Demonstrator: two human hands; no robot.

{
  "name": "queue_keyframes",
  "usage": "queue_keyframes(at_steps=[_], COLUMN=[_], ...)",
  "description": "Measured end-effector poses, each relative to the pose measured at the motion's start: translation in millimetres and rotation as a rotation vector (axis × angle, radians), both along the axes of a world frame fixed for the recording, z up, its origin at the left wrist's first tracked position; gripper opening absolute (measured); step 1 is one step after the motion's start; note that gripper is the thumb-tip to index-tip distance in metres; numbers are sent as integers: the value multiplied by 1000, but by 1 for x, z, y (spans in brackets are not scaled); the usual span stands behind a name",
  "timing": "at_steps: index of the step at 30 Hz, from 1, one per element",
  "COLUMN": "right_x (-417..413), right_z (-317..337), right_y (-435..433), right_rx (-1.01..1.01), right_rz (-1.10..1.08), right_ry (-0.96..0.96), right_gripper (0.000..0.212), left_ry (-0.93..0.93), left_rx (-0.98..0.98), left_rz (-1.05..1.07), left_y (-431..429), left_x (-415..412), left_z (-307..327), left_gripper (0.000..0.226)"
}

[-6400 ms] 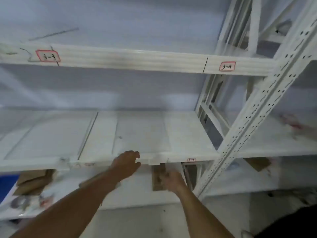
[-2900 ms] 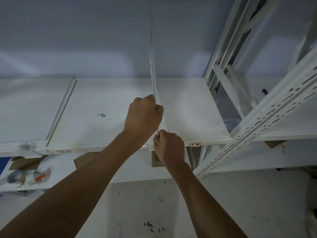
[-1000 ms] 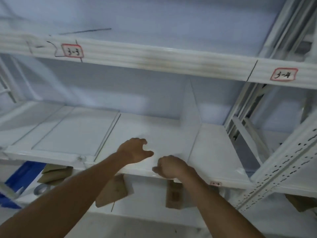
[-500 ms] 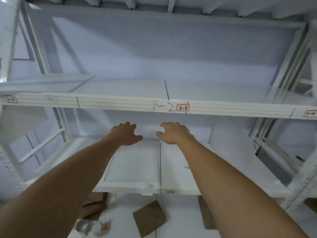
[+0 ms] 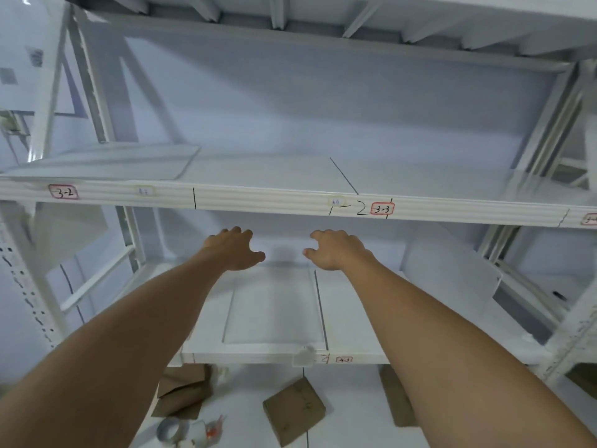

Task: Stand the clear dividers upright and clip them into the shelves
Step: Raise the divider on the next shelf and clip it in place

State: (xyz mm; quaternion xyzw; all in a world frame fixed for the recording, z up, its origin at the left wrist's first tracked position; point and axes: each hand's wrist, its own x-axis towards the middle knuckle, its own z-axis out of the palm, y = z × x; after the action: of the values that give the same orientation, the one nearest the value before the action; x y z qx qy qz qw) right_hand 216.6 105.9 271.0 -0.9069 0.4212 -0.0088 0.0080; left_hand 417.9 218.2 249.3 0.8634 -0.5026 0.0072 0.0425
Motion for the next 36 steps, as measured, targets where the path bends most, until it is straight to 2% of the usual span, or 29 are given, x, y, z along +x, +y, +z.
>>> queue_keyframes(at_steps=[7,12,16,19,22,24,25,28,31,36], right_x=[2,-4,-19,-28,-25,-18,-12,-7,-7,-8], right_z=[-21,-87,-183,-270,-343,-380,-387,-401,-409,-427], right_y=[-6,-13,-10,-10,-12,-16,-12,-16,-18,-22], right_rx=[19,136,491,751,1037,1162,1226,1523,1677,1721], right_rz=[-24,-104,-269,-385,-503,-609,-654,-709,-703,-692], right_ry=[-20,-118,-189,-271,-442,-638,-753,-1101,-1392,-1460], right_gripper=[61,54,45,50,29,41,46,26,32,24], left_ry=[29,121,257,294,235,128,53,-84,-127,-178], left_rx=[0,60,141,149,93,-8,-60,-199,-305,-335], left_rz=[-11,-36,-115,-181,-263,-310,-332,-401,-473,-571], left_y=[-8,-20,-19,-27,-43,-56,-56,-71,-79,-84], left_x=[6,0,-22,-44,-64,-75,-76,-84,-81,-71], left_z=[-23,-91,-185,-249,-294,-320,-323,-343,-346,-354], left_gripper=[70,66,52,45,41,39,38,19,13,13])
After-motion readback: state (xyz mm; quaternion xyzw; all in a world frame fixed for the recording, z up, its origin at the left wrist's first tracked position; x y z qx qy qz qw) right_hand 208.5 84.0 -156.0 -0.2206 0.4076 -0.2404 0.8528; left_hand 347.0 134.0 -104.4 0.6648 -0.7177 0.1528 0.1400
